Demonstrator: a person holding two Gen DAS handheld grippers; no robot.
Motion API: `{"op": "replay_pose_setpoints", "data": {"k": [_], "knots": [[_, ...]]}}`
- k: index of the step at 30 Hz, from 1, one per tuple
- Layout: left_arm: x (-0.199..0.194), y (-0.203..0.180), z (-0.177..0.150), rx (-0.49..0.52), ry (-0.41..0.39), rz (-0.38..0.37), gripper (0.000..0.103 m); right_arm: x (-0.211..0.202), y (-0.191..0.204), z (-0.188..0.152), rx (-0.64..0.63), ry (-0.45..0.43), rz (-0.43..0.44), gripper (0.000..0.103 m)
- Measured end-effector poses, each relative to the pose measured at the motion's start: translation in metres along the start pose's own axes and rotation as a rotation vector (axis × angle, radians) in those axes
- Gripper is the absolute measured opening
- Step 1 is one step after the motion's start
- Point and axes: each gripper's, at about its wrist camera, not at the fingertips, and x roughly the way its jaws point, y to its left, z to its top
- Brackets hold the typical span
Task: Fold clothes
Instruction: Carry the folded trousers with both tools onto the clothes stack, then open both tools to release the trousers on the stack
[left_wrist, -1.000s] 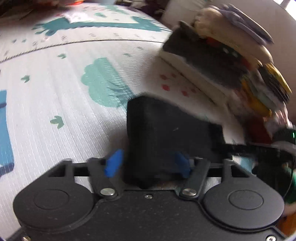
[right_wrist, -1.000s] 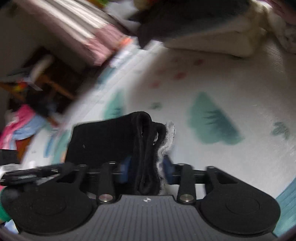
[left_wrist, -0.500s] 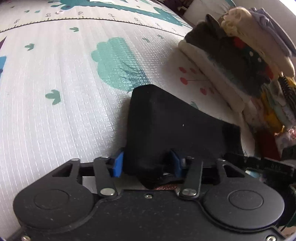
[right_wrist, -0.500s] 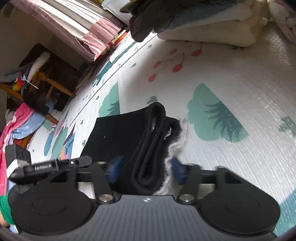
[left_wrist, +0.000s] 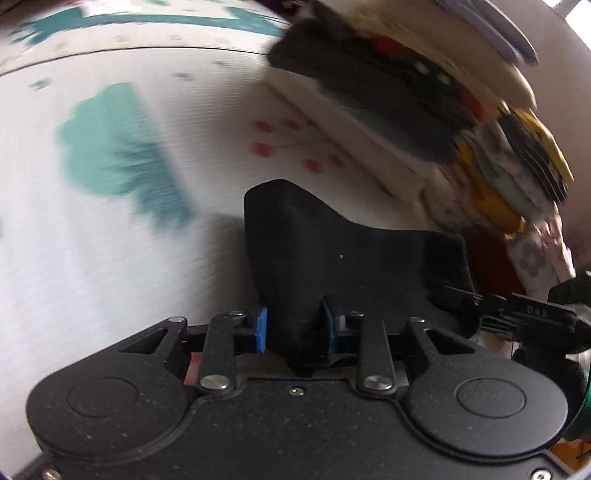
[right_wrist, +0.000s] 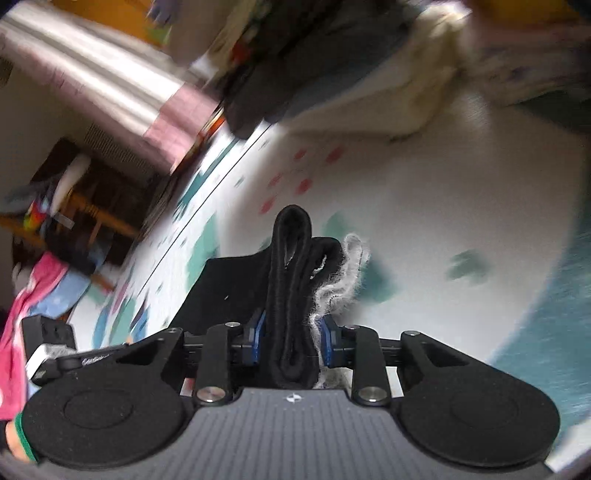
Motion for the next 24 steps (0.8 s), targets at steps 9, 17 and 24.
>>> {"op": "replay_pose_setpoints", "data": {"k": [9, 17, 24], "knots": [[0.095, -0.09, 0.026, 0.186, 0.04, -0.049, 0.027, -0.055, -0.071, 0.019, 0.077, -0.161, -0.2, 0.03], [0.123, -0.143, 0.039, 0.277, -0.023, -0.002, 0.06, -0.086, -0.097, 0.019, 0.151, -0.257, -0.378, 0.046], [0.022, -0.097, 0.019, 0.257, 0.015, 0.096, 0.06, -0.112, -0.023, -0.005, -0.266, -0.362, -0.566, 0.053]]}}
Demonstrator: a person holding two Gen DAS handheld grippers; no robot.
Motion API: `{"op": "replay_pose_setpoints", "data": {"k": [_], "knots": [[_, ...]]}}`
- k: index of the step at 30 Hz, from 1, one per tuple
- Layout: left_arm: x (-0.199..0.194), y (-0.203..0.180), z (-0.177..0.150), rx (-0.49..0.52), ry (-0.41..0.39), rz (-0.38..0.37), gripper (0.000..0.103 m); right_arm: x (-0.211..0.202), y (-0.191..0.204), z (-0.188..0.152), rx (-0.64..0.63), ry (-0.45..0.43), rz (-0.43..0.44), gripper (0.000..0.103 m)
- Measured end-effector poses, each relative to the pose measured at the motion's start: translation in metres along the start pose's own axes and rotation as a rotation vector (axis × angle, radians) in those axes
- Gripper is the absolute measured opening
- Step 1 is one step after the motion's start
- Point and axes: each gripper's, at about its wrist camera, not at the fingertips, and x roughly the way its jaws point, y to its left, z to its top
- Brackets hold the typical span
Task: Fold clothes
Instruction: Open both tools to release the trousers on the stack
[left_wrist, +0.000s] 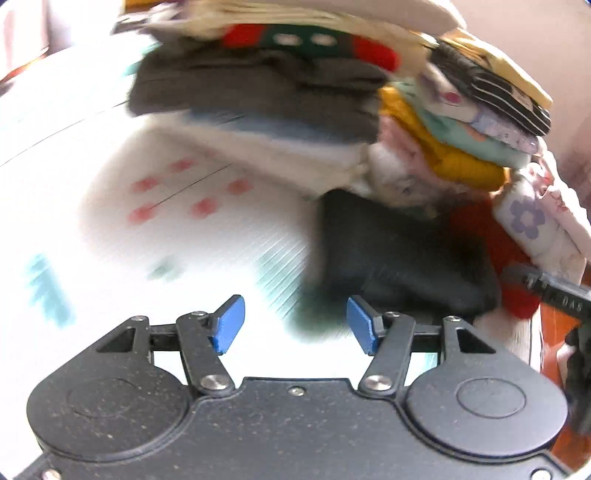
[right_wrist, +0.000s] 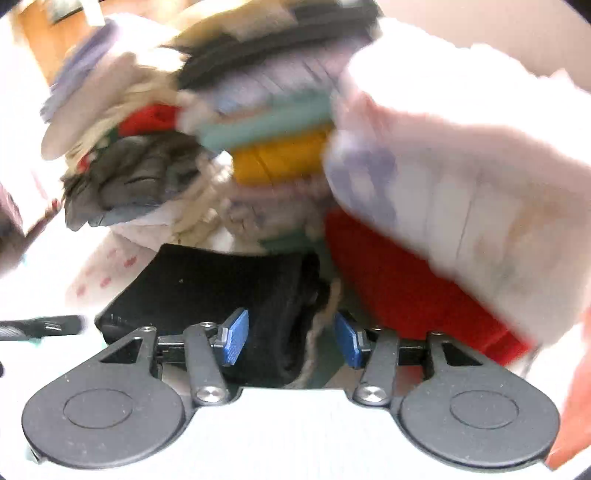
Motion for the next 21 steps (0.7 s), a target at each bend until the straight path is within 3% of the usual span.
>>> {"op": "replay_pose_setpoints", "data": {"k": [3, 6, 10, 12, 15, 17, 19, 21], "knots": [[-0.067, 0.026, -0.022, -0.09, 0.06, 0.045, 0.06, 0.008, 0.04, -0.002, -0.233, -0.086, 0.168, 0.052], [-0.146, 0.042, -0.049, -0.234, 0.119, 0.115, 0.06, 0.045, 0.075, 0.008, -0.309, -0.037, 0.29, 0.052], [-0.271, 0.041, -0.09, -0.392, 0.127, 0.16, 0.061, 0.099, 0.089, 0.008, -0.37, 0.15, 0.262, 0.059], [-0.329, 0.027, -0.108, -0.423, 0.085, 0.19, 0.065, 0.106, 0.079, -0.002, -0.416, 0.151, 0.258, 0.065], [-0.402, 0.01, -0.144, -0.503, -0.041, 0.214, 0.072, 0.105, 0.07, -0.003, -0.436, 0.141, 0.229, 0.072], [-0.416, 0.007, -0.153, -0.522, -0.04, 0.271, 0.072, 0.106, 0.069, 0.006, -0.404, 0.185, 0.197, 0.073], [-0.423, 0.0, -0.154, -0.469, -0.035, 0.341, 0.072, 0.106, 0.074, 0.018, -0.391, 0.248, 0.175, 0.073], [-0.424, -0.008, -0.155, -0.414, -0.026, 0.384, 0.081, 0.091, 0.085, 0.035, -0.371, 0.294, 0.251, 0.072]]}}
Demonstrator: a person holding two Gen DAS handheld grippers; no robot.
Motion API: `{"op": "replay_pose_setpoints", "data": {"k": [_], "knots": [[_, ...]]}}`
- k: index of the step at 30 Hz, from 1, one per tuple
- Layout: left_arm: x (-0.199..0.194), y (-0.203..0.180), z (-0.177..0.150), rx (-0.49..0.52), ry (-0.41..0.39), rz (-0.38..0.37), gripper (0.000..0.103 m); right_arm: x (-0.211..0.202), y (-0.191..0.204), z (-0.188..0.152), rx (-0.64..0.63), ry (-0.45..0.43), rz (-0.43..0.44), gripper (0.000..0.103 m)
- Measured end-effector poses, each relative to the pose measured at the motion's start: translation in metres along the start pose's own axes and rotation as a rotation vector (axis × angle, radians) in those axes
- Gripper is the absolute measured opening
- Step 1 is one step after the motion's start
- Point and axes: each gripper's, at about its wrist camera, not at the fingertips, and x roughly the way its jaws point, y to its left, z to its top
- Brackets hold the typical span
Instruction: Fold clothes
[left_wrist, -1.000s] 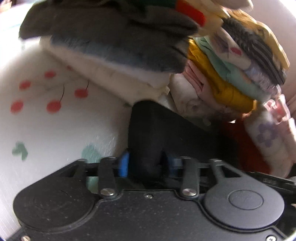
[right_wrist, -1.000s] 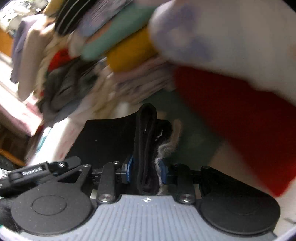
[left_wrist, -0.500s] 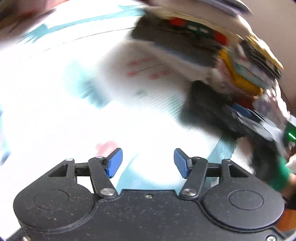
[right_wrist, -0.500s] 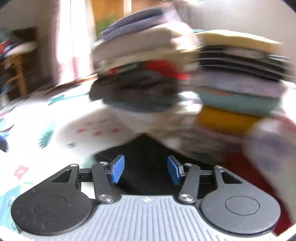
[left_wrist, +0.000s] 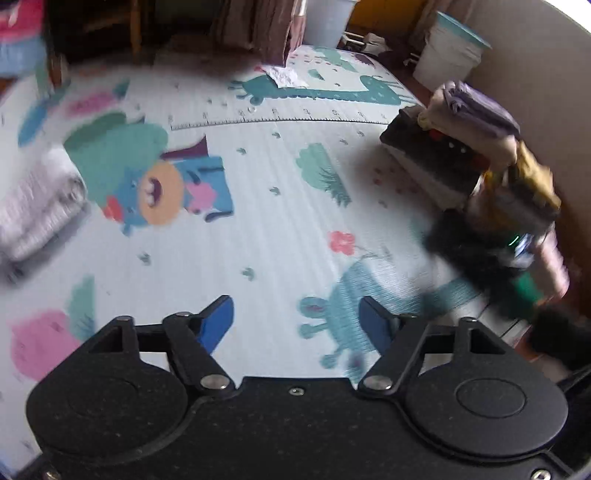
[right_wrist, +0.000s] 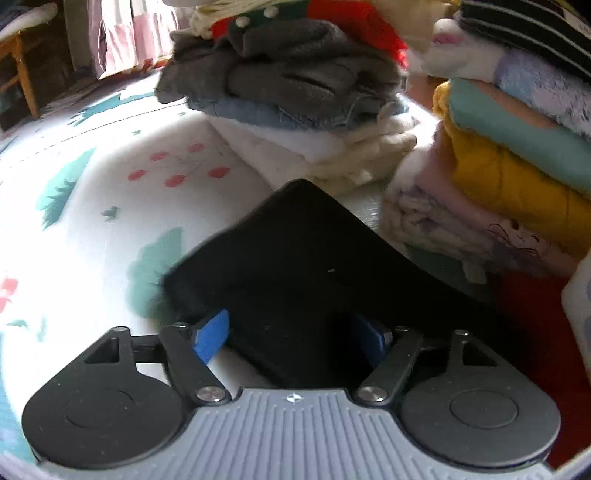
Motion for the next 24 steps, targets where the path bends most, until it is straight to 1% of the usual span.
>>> {"op": "replay_pose_setpoints", "data": {"k": [1, 3, 4, 5, 6, 8, 9, 10, 12, 13, 14, 15, 17, 18, 19, 21, 22, 24], "knots": [[0.0, -0.001, -0.002, -0.004, 0.012, 0.0, 0.082, -0.014, 0.008, 0.009, -0.004, 0.0, 0.057, 0.073], [-0.001, -0.002, -0.005, -0.014, 0.036, -0.002, 0.082, -0.042, 0.023, 0.027, -0.013, 0.0, 0.171, 0.078], [-0.001, -0.004, -0.005, -0.02, 0.042, -0.007, 0.082, -0.058, 0.034, 0.039, -0.042, -0.001, 0.212, 0.084], [-0.002, -0.006, -0.004, -0.023, 0.047, -0.008, 0.082, -0.077, 0.05, 0.054, -0.1, -0.003, 0.24, 0.089], [-0.004, -0.008, -0.004, -0.026, 0.052, -0.008, 0.083, -0.098, 0.067, 0.068, -0.177, -0.011, 0.242, 0.091], [-0.005, -0.015, -0.003, -0.01, 0.063, 0.005, 0.084, -0.144, 0.106, 0.096, -0.384, -0.058, 0.18, 0.102], [-0.007, -0.018, -0.004, 0.001, 0.066, 0.011, 0.084, -0.167, 0.123, 0.109, -0.469, -0.081, 0.157, 0.102], [-0.01, -0.019, -0.004, 0.0, 0.059, 0.017, 0.085, -0.19, 0.138, 0.121, -0.51, -0.104, 0.147, 0.102], [-0.016, -0.02, -0.006, -0.001, 0.046, 0.031, 0.091, -0.237, 0.167, 0.144, -0.561, -0.152, 0.133, 0.103], [-0.019, -0.02, -0.006, -0.014, 0.036, 0.043, 0.093, -0.262, 0.18, 0.151, -0.547, -0.2, 0.135, 0.103], [-0.024, -0.019, -0.006, -0.021, 0.018, 0.066, 0.097, -0.289, 0.193, 0.157, -0.517, -0.258, 0.14, 0.103], [-0.029, -0.018, -0.005, -0.028, 0.0, 0.089, 0.098, -0.312, 0.206, 0.162, -0.481, -0.28, 0.163, 0.103], [-0.04, -0.015, -0.004, -0.042, -0.042, 0.107, 0.1, -0.348, 0.232, 0.16, -0.37, -0.252, 0.23, 0.103], [-0.046, -0.013, -0.003, -0.058, -0.064, 0.108, 0.103, -0.361, 0.244, 0.152, -0.295, -0.24, 0.263, 0.103], [-0.051, -0.01, -0.003, -0.081, -0.083, 0.097, 0.103, -0.372, 0.253, 0.137, -0.218, -0.25, 0.273, 0.103], [-0.057, -0.005, -0.004, -0.126, -0.1, 0.119, 0.103, -0.377, 0.277, 0.1, -0.181, -0.215, 0.298, 0.103], [-0.058, -0.005, -0.006, -0.128, -0.108, 0.143, 0.103, -0.379, 0.29, 0.082, -0.173, -0.192, 0.312, 0.103], [-0.059, -0.005, -0.011, -0.131, -0.114, 0.182, 0.103, -0.37, 0.306, 0.056, -0.201, -0.106, 0.364, 0.103]]}}
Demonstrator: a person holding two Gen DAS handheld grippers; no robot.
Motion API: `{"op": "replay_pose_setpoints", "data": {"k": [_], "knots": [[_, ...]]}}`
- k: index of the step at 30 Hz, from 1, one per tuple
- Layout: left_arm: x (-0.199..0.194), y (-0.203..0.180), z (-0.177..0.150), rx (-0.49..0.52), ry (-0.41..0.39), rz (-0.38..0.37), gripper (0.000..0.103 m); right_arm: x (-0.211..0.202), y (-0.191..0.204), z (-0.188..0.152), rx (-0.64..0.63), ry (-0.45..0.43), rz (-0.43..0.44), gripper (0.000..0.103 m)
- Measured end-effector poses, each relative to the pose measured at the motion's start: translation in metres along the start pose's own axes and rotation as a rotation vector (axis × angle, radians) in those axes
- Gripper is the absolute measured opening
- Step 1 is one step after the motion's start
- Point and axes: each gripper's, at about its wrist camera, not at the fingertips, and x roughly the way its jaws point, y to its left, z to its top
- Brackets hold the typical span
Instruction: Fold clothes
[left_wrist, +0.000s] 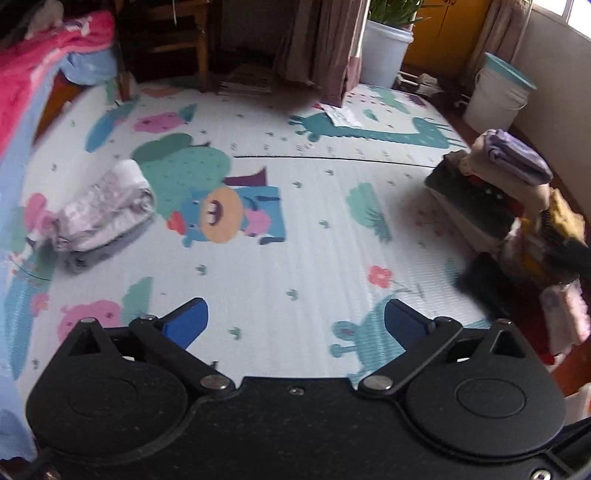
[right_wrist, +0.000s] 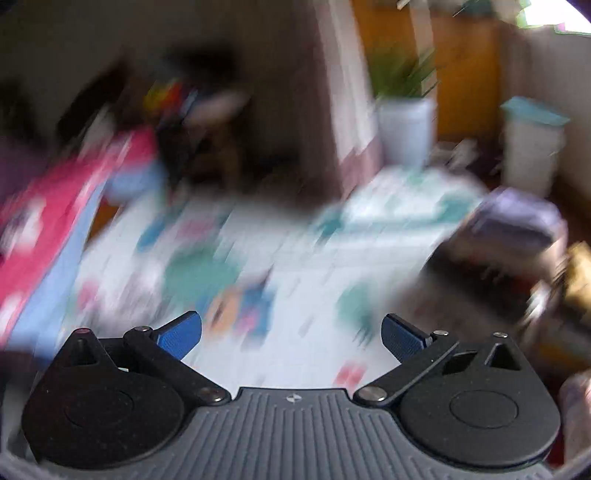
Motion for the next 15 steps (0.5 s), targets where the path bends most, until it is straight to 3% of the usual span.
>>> {"op": "replay_pose_setpoints", "data": {"k": [2, 9, 15], "knots": [[-0.001, 0.0, -0.007, 0.0, 0.004, 0.028, 0.103, 0.011, 0.015, -0.021, -0.017, 0.086, -0.005, 0.103], [0.0, -0.006, -0.041, 0.027, 0.025, 0.068, 0.103, 0.05, 0.028, -0.061, 0.044, 0.302, -0.149, 0.103], [-0.001, -0.009, -0.054, 0.006, 0.02, 0.084, 0.103, 0.057, 0.049, -0.076, -0.039, 0.305, -0.2, 0.103]]}}
